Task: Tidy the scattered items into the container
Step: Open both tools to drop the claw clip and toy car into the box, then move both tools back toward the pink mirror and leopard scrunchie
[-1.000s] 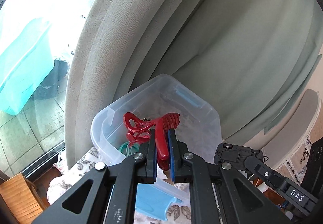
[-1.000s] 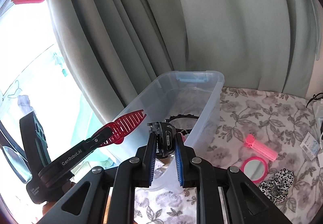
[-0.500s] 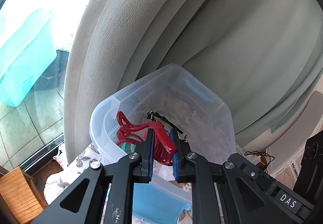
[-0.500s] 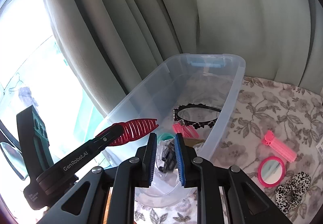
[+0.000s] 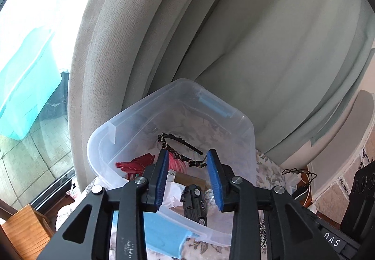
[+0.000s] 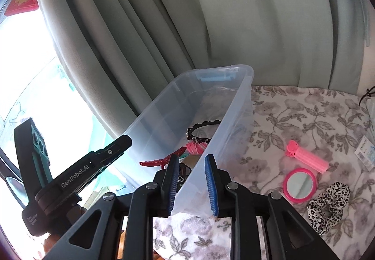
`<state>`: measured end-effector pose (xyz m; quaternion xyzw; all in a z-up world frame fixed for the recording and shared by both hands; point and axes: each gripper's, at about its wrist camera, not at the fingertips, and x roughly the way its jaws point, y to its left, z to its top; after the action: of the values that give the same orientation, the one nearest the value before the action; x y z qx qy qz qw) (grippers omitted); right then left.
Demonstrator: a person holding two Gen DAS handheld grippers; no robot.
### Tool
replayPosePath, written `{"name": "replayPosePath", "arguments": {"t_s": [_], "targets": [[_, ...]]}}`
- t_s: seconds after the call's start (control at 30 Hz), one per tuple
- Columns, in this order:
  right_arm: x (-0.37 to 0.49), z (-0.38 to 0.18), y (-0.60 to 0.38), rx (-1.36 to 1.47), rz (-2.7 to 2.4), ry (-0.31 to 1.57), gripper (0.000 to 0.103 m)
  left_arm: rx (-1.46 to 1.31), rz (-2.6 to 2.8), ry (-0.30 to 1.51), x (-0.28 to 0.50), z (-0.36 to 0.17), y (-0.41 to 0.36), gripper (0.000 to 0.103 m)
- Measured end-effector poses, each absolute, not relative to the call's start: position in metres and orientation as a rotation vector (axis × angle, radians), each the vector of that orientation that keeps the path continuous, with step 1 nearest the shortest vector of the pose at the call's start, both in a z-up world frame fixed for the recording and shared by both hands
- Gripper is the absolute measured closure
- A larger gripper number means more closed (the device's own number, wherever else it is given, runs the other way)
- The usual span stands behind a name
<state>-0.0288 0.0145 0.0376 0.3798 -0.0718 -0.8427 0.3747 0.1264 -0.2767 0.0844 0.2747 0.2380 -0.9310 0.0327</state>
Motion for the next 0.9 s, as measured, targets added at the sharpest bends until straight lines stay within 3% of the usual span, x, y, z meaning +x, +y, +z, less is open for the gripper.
{"name": "replayPosePath", "arguments": {"t_s": [0.2,0.33,0.7,0.9], "targets": [[-0.022,0.043,0.058,0.945,-2.209,-0.284,0.070,0.802,-2.951,0.677,0.099,0.101,-0.183,0.059],[-0.018,0.046,0.100,0.932,-2.278,-0.374,0.067,0.721,-3.045,0.631,0.107,0.115,-0.147,0.049],[-0.017,0.032,0.221,0.928,-2.439,-0.632,0.051,0.842,-3.178,0.423,0.067,0.105,-0.025,0.048],[-0.025,0.003,0.274,1.023,-2.487,-0.766,0.049,0.999,-3.188,0.302,-0.001,0.061,0.046,0.048]]}}
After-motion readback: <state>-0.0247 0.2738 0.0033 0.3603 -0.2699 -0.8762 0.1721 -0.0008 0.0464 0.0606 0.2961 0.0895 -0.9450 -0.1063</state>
